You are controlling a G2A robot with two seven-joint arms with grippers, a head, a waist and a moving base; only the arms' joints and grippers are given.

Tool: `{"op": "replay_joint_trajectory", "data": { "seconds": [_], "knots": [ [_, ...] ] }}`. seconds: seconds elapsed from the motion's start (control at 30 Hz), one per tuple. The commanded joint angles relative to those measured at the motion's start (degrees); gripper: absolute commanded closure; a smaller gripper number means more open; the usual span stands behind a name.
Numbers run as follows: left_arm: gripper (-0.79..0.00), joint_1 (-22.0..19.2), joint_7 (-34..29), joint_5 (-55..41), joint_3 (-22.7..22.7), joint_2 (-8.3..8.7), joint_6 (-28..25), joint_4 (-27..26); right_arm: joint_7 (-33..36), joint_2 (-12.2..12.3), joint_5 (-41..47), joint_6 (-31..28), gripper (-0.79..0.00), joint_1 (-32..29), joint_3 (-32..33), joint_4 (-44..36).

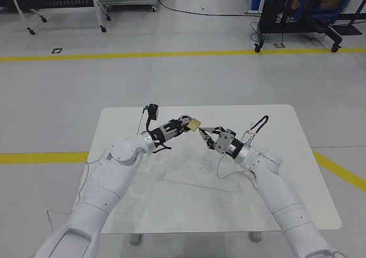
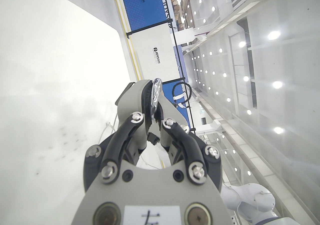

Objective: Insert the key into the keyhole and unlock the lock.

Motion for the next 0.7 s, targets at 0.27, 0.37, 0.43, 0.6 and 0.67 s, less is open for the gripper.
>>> {"op": "replay_joint_trajectory", "data": {
  "seconds": [0.27, 0.37, 0.43, 0.6, 0.67],
  "knots": [
    [0.0, 0.5, 2.0, 1.4, -0.3, 0.11, -2.6, -0.7, 2.6, 0.1, 2.6, 3.9, 0.0, 1.8, -0.4, 2.9],
    [0.0, 0.6, 2.0, 1.3, -0.3, 0.11, -2.5, -0.8, 1.9, 0.2, 1.3, 2.1, 0.0, 1.9, -0.6, 2.7],
    [0.0, 0.6, 1.7, 0.8, -0.3, 0.1, -2.2, -0.8, 0.6, 0.3, -0.6, -0.1, 0.0, 1.7, -0.8, 1.8],
    [0.0, 0.4, -1.3, -4.9, -0.8, -0.11, 0.6, -0.1, -3.0, 0.5, -5.7, -6.2, -0.2, 0.2, -1.3, -1.5],
    [0.0, 0.2, -2.3, -6.7, -1.1, -0.17, 1.6, 0.3, -4.0, 0.6, -7.7, -8.2, -0.283, -0.6, -1.5, -3.1]
  ]
}}
